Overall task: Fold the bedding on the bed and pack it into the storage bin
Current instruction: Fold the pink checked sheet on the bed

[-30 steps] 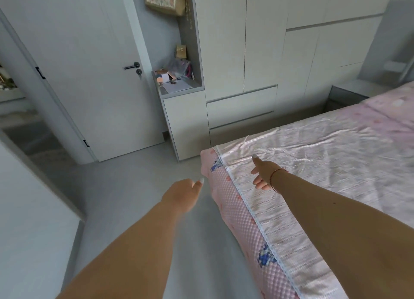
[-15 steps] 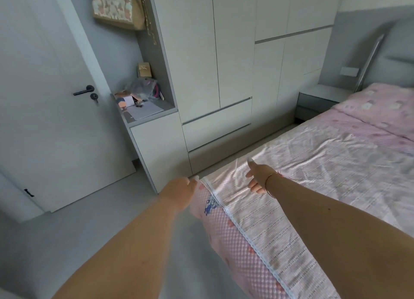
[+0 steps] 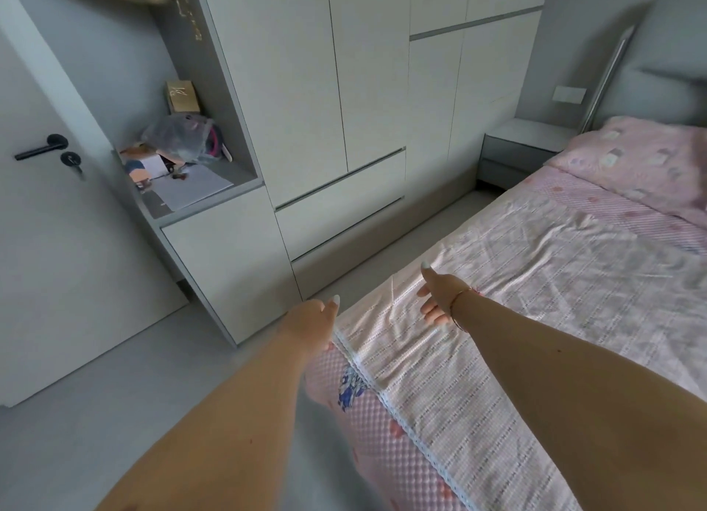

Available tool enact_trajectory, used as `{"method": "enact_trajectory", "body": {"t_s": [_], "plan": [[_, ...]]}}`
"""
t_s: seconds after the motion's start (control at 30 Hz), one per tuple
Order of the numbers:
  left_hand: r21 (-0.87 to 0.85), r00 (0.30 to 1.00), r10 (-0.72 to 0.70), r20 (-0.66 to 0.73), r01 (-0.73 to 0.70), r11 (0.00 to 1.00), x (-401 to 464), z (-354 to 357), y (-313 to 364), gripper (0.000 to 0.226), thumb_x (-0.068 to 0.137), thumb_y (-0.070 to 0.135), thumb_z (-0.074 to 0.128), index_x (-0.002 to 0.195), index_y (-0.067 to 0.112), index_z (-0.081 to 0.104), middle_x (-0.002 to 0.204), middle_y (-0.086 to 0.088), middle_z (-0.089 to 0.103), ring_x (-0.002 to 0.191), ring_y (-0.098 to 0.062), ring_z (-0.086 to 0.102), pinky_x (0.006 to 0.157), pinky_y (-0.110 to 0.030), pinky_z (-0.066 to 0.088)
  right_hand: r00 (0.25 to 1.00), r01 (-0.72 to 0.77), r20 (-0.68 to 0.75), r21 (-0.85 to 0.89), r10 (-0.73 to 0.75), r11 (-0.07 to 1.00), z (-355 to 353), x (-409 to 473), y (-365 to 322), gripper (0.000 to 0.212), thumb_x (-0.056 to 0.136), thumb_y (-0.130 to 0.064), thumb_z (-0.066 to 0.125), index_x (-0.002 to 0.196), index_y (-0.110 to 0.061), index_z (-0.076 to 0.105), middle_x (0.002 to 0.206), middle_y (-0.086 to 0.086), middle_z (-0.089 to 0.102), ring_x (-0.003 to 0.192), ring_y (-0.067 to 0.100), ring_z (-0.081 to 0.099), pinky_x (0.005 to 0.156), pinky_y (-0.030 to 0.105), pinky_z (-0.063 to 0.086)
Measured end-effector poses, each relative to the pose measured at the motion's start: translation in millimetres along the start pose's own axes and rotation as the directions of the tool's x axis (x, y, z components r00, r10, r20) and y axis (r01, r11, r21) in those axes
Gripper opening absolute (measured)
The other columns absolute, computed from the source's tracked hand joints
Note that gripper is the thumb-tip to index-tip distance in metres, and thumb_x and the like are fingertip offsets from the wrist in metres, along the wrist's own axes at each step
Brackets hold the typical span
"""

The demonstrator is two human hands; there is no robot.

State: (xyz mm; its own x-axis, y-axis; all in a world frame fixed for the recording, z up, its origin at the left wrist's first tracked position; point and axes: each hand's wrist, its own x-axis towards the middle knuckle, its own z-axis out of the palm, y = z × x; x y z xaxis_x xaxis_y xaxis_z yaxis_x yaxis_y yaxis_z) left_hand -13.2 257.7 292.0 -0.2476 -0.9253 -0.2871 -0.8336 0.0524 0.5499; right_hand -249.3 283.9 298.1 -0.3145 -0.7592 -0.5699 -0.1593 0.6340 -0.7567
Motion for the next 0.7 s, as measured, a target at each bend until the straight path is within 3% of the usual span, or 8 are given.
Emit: {"method": "enact_trajectory", "body": {"t_s": [0.07, 0.17, 0.27, 0.4, 0.5, 0.57, 0.67, 0.7], "plan": [[-0.122, 0.997, -0.079, 0.014, 0.080, 0.989, 34.4, 8.5, 0.7, 0.052, 0.102, 0.049, 0.028, 0.091, 0.007, 0.057, 0.085, -0.016, 0.073, 0.072, -0.027, 0.069, 0.083, -0.043, 0.055, 1.000, -0.027, 0.004, 0.001, 0.027, 1.000, -5.1, 28.2, -1.3, 0.062, 0.095, -0.062, 0.026, 0.088, -0.009, 0.057, 0.073, 0.012, 0.059, 0.058, 0.021, 0.053, 0.058, 0.028, 0.041], [-0.355, 0.971, -0.227, 0.077, 0.239, 0.904, 77.0, 26.1, 3.5, 0.046, 0.102, 0.041, 0.037, 0.111, 0.002, 0.057, 0.079, -0.014, 0.066, 0.066, -0.026, 0.063, 0.071, -0.041, 0.057, 0.999, -0.043, 0.007, -0.051, 0.043, 0.998, -11.6, 72.3, -1.0, 0.064, 0.095, -0.062, 0.024, 0.089, -0.009, 0.058, 0.082, 0.014, 0.064, 0.068, 0.024, 0.059, 0.067, 0.032, 0.045], [-0.417, 0.951, -0.282, 0.129, 0.310, 0.854, 108.4, 44.7, -0.2, 0.049, 0.101, 0.047, 0.035, 0.120, 0.005, 0.052, 0.083, -0.015, 0.069, 0.075, -0.028, 0.067, 0.079, -0.041, 0.059, 0.997, -0.078, 0.022, -0.064, 0.079, 0.995, -13.1, 108.6, 2.6, 0.069, 0.095, -0.062, 0.024, 0.105, -0.004, 0.059, 0.083, 0.015, 0.063, 0.071, 0.025, 0.056, 0.066, 0.030, 0.044], [-0.487, 0.909, -0.374, 0.183, 0.415, 0.768, 137.6, 63.5, -13.9, 0.039, 0.102, 0.040, 0.041, 0.111, 0.006, 0.055, 0.091, -0.012, 0.067, 0.078, -0.022, 0.068, 0.073, -0.033, 0.058, 0.990, -0.124, 0.064, -0.062, 0.128, 0.990, -8.0, 141.9, 11.4, 0.071, 0.095, -0.062, 0.024, 0.110, 0.000, 0.058, 0.111, 0.032, 0.062, 0.073, 0.030, 0.058, 0.064, 0.029, 0.048], [-0.494, 0.867, -0.455, 0.204, 0.492, 0.717, 166.4, 76.4, -35.7, 0.033, 0.100, 0.035, 0.047, 0.106, 0.006, 0.060, 0.093, -0.012, 0.069, 0.082, -0.022, 0.070, 0.065, -0.031, 0.058, 0.977, -0.189, 0.083, -0.058, 0.194, 0.980, 0.8, 172.6, 20.3, 0.078, 0.093, -0.065, 0.024, 0.119, 0.001, 0.056, 0.079, 0.016, 0.058, 0.065, 0.024, 0.051, 0.060, 0.027, 0.042], [-0.470, 0.830, -0.516, 0.213, 0.550, 0.690, 185.3, 83.9, -50.8, 0.027, 0.098, 0.030, 0.050, 0.105, 0.007, 0.061, 0.089, -0.011, 0.070, 0.080, -0.021, 0.071, 0.065, -0.031, 0.059, 0.974, -0.210, 0.073, -0.054, 0.213, 0.976, 7.4, 190.1, 24.3, 0.075, 0.095, -0.063, 0.024, 0.117, 0.001, 0.057, 0.079, 0.015, 0.059, 0.069, 0.024, 0.051, 0.063, 0.028, 0.045], [-0.423, 0.781, -0.585, 0.220, 0.617, 0.664, 213.1, 94.1, -67.2, 0.015, 0.095, 0.023, 0.053, 0.095, 0.009, 0.060, 0.088, -0.009, 0.067, 0.080, -0.019, 0.069, 0.074, -0.035, 0.061, 0.967, -0.243, 0.059, -0.071, 0.247, 0.967, 19.4, 209.9, 28.3, 0.067, 0.096, -0.060, 0.022, 0.107, -0.004, 0.057, 0.084, 0.016, 0.062, 0.080, 0.026, 0.055, 0.087, 0.041, 0.052], [-0.426, 0.771, -0.597, 0.222, 0.628, 0.652, 222.9, 96.9, -71.0, 0.015, 0.095, 0.022, 0.054, 0.087, 0.010, 0.059, 0.087, -0.009, 0.067, 0.081, -0.019, 0.068, 0.077, -0.037, 0.061, 0.964, -0.256, 0.050, -0.076, 0.260, 0.964, 23.9, 218.1, 29.7, 0.067, 0.097, -0.059, 0.022, 0.108, -0.004, 0.058, 0.083, 0.016, 0.062, 0.079, 0.026, 0.056, 0.083, 0.039, 0.053]]}}
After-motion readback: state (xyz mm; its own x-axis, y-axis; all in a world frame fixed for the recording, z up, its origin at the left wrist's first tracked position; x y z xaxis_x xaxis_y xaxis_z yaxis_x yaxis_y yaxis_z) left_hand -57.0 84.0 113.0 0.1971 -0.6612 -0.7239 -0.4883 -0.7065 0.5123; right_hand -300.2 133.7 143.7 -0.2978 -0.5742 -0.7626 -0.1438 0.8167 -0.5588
